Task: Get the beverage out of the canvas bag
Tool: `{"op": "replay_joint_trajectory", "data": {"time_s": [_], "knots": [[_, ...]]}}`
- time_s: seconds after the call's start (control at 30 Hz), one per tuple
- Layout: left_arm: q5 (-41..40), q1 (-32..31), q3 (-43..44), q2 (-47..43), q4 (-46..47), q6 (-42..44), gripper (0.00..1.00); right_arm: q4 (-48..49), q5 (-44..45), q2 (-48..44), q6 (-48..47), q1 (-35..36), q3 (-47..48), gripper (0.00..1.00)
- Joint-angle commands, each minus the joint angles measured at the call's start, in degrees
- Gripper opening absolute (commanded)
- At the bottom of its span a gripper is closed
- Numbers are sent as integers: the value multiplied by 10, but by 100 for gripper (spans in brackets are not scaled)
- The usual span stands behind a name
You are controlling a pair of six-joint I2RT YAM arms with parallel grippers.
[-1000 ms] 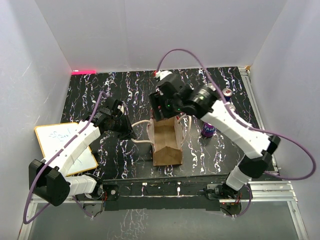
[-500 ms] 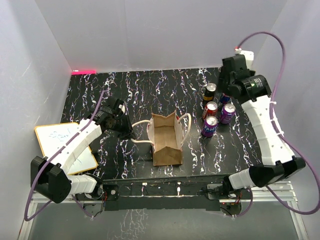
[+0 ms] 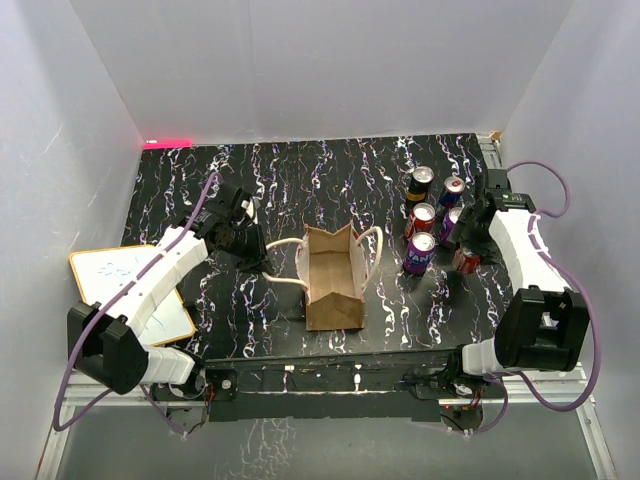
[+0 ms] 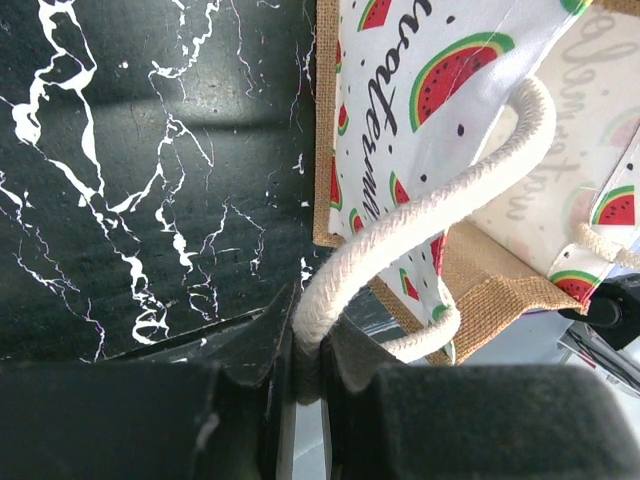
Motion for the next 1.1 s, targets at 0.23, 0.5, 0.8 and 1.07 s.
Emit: {"op": "replay_joint_trajectory", "data": {"time_s": [0.23,0.5,0.8,1.07], "knots": [[9,1,39,1,-35,37,16,143,-55,4,-3,0,-50,7],[9,1,36,-19,-37,38,39,149,-72,19,-20,1,-74,23],[-19,1,59,-51,-60,49,72,136,-74,18,-46,0,-69,76],[-49,1,109,-73,-69,60,96,84,-75,-28,-66,2,-3,99]]}}
